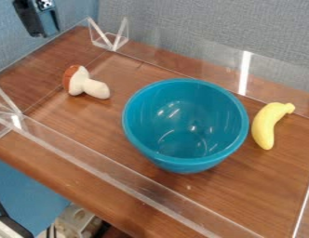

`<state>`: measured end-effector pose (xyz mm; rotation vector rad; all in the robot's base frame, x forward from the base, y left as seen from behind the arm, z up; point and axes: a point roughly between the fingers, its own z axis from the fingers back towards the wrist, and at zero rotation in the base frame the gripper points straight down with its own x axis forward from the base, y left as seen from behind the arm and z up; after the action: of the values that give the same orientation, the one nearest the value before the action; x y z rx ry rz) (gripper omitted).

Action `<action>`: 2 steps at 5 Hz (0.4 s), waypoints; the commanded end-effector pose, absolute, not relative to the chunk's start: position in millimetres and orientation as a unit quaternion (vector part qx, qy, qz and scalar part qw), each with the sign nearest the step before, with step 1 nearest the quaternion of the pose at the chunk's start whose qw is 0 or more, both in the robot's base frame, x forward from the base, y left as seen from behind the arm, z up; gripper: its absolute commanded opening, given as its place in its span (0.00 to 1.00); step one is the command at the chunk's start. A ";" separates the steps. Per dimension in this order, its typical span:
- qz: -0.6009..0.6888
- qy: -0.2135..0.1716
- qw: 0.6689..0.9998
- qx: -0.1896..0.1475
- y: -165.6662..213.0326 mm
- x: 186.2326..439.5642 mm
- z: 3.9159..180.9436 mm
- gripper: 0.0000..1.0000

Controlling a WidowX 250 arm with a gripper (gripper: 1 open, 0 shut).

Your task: Remove the mushroom from the blue bowl and put it on the table

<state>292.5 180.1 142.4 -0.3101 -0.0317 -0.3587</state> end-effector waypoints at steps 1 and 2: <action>-0.201 -0.023 0.970 -0.137 187.2 289.8 152.2 1.00; -0.217 -0.019 0.966 -0.140 194.3 284.5 155.0 1.00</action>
<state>283.2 188.4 138.2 -0.3321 -0.0010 -0.4356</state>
